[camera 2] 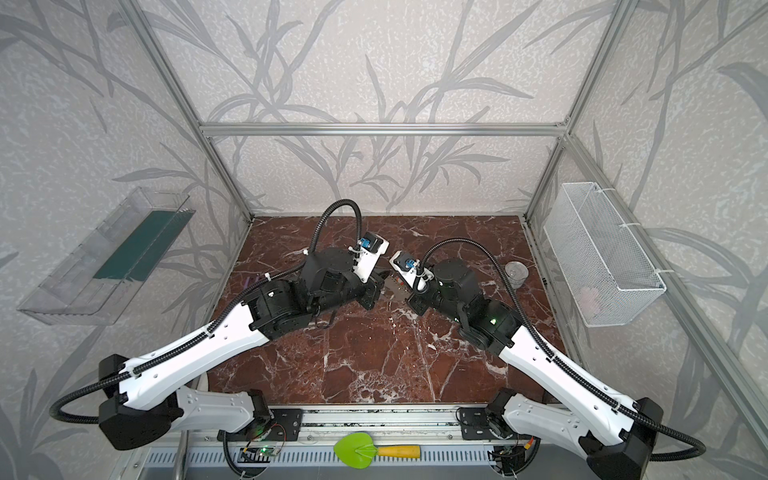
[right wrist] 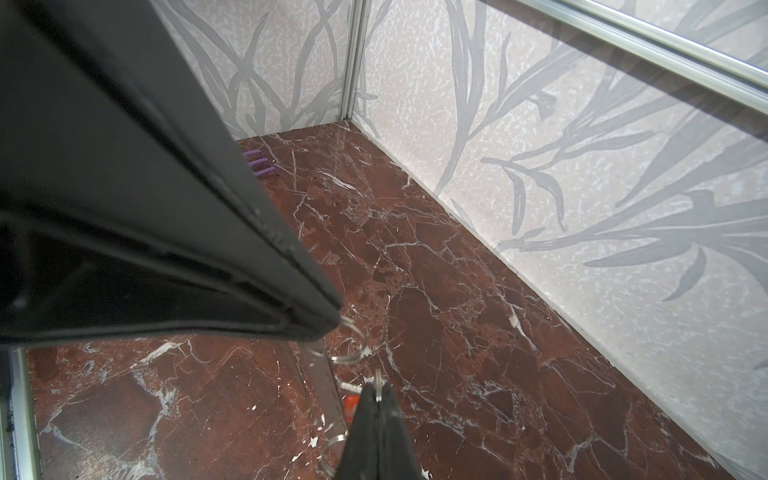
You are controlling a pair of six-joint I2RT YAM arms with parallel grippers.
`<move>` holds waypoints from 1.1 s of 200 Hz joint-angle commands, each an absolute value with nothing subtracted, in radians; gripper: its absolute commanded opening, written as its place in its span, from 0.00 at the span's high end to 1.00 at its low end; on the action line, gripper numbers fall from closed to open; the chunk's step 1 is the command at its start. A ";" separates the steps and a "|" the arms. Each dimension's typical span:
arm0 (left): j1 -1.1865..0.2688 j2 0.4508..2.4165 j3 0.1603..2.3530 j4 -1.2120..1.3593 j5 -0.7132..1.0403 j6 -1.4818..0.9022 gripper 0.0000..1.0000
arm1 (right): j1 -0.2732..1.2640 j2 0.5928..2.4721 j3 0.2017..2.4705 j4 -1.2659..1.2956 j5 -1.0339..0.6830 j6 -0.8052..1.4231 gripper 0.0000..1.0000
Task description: Put the keys on the keyring
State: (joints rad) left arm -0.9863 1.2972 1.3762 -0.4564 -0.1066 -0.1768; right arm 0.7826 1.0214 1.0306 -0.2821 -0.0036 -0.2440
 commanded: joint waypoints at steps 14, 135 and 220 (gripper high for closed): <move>-0.982 1.293 1.383 -0.443 -0.101 -0.185 1.00 | 0.787 1.020 1.067 -0.265 -0.006 -0.248 1.00; -0.982 1.301 1.387 -0.442 -0.095 -0.187 1.00 | 0.788 1.015 1.062 -0.272 -0.064 -0.256 1.00; -0.982 1.307 1.392 -0.445 -0.083 -0.183 1.00 | 0.788 1.021 1.068 -0.271 -0.050 -0.254 1.00</move>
State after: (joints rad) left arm -0.9863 1.2995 1.3762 -0.4564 -0.0986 -0.1764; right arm 0.7830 1.0214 1.0348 -0.2821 -0.0555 -0.2455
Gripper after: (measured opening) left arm 0.048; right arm 0.047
